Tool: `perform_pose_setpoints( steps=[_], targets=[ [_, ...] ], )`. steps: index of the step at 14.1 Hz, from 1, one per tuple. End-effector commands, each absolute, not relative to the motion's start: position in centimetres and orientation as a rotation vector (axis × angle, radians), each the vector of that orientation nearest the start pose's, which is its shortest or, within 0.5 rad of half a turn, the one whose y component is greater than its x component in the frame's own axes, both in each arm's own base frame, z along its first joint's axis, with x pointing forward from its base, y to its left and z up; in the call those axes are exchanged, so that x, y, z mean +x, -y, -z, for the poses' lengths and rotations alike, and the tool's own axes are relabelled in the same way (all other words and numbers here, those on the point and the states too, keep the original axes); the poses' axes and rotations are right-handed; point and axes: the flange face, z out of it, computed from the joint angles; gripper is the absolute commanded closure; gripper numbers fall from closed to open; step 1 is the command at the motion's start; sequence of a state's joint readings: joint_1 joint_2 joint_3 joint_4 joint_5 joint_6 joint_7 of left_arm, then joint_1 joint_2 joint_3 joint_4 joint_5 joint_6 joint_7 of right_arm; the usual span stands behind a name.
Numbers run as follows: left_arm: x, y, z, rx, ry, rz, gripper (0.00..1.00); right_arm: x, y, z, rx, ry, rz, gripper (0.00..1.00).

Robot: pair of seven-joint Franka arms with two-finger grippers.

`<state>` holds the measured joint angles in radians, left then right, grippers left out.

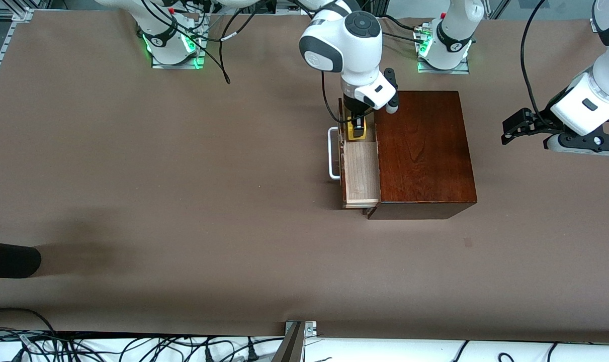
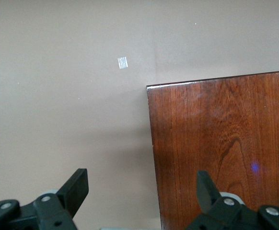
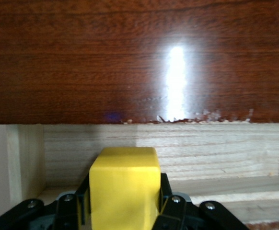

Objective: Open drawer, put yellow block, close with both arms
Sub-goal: 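Lower the cube into the open drawer and open the right gripper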

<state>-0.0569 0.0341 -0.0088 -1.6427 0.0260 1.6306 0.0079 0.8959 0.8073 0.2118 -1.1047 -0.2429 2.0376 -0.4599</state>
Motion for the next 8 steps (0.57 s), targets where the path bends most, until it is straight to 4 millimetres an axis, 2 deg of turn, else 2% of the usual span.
perform_pose_setpoints(
  steps=[1,6,8],
  targets=[
    [56.3,3.6,-58.3,-3.124,-0.107,-0.071,0.00,40.4,-66.9,-34.8,2.142,-2.225,-0.252,1.00],
    [56.3,3.6,-58.3,-3.122,-0.124,-0.071,0.00,40.8,-67.0,-32.6,2.138,-2.218,-0.244,1.00],
    [56.3,3.6,-58.3,-3.122,-0.124,-0.071,0.00,41.1,-66.9,-32.4,2.136,-2.216,-0.258,1.00]
  ],
)
